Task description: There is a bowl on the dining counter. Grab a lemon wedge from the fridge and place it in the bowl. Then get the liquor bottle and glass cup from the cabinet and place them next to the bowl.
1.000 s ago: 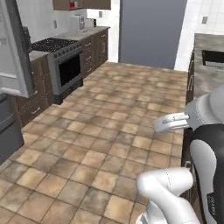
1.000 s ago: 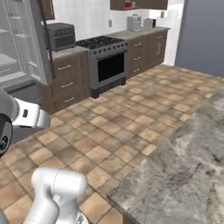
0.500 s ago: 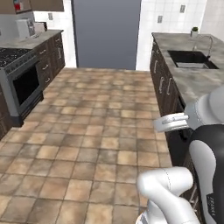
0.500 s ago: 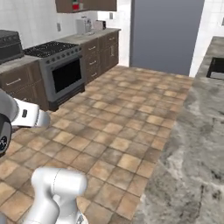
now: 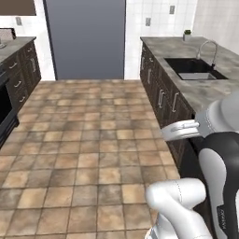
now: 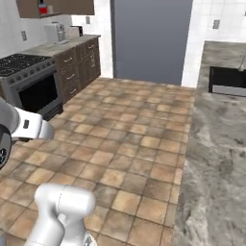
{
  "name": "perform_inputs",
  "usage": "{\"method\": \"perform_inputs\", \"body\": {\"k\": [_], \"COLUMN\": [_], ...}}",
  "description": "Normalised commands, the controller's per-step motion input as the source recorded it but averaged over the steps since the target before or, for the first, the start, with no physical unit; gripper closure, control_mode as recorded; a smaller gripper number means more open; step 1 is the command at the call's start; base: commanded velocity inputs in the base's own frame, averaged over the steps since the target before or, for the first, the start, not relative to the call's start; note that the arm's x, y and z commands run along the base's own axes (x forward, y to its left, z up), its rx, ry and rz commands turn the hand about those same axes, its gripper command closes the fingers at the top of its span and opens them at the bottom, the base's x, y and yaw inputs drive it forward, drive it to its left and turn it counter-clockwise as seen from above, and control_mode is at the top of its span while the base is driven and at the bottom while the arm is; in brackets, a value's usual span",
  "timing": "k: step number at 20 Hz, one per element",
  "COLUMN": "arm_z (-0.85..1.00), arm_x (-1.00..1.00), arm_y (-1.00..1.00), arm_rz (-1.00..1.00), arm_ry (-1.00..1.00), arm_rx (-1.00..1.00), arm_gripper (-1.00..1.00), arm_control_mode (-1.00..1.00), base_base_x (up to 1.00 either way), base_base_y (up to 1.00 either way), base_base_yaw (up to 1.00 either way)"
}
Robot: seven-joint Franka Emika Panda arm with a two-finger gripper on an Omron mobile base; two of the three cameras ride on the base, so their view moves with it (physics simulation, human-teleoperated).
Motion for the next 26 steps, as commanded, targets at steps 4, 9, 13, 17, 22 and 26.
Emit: {"method": "perform_inputs", "body": {"k": [4, 9, 13, 17, 22, 26], "arm_z": [0.0, 0.0, 0.0, 0.0, 0.0, 0.0], "arm_x": [0.0, 0.0, 0.0, 0.0, 0.0, 0.0], "arm_y": [0.0, 0.0, 0.0, 0.0, 0.0, 0.0], "arm_rz": [0.0, 0.0, 0.0, 0.0, 0.0, 0.0], "arm_ry": [0.0, 0.0, 0.0, 0.0, 0.0, 0.0], "arm_rx": [0.0, 0.0, 0.0, 0.0, 0.0, 0.0], "arm_gripper": [-1.0, -1.0, -1.0, -1.0, -1.0, -1.0], "arm_control_mode": [1.0, 1.0, 1.0, 1.0, 1.0, 1.0], "base_base_x": [1.0, 1.0, 1.0, 1.0, 1.0, 1.0], "base_base_y": [0.14, 0.04, 0.0, 0.0, 0.0, 0.0], "base_base_yaw": [0.1, 0.23, 0.26, 0.31, 0.34, 0.34]}}
